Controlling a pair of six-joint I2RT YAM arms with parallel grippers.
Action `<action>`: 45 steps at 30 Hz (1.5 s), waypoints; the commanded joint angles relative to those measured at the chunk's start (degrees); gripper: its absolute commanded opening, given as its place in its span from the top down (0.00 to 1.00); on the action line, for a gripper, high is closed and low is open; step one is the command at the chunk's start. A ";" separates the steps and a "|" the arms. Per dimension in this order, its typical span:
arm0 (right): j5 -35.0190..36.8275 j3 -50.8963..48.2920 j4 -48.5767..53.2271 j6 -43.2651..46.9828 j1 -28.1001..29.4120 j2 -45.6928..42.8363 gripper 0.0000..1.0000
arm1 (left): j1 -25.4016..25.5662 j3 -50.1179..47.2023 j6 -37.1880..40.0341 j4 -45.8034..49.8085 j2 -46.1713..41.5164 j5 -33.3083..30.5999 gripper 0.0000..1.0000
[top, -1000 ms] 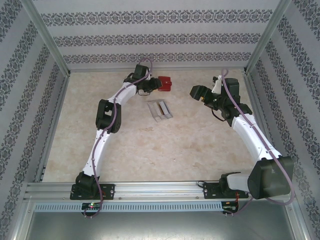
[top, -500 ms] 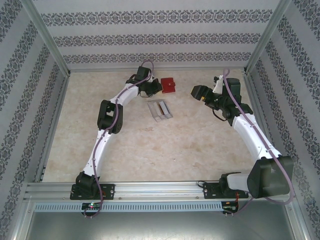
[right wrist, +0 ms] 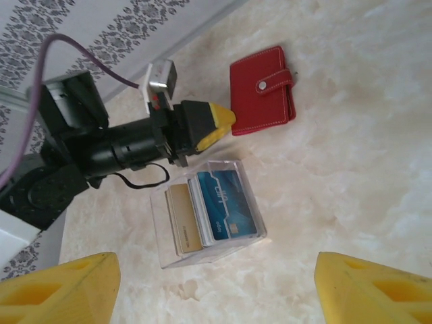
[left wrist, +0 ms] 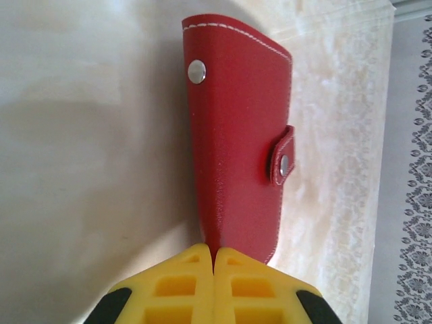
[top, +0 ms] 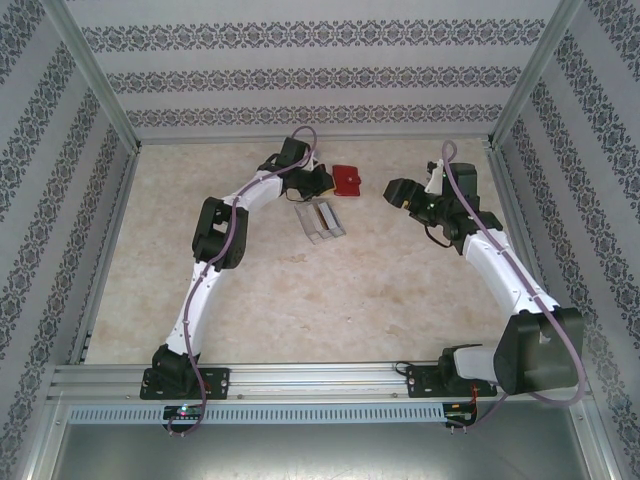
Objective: Put the credit cards into the card holder
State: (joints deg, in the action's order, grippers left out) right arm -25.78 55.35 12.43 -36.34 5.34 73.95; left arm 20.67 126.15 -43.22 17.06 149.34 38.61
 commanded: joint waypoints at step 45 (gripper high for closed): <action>13.65 -4.16 18.29 -7.04 37.82 1.32 0.50 | 18.33 -81.00 -9.60 -0.43 -76.26 -13.21 1.00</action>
State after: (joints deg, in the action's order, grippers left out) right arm -13.69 50.85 31.75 -38.22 39.92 72.64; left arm 38.04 42.39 -51.57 18.85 72.97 25.21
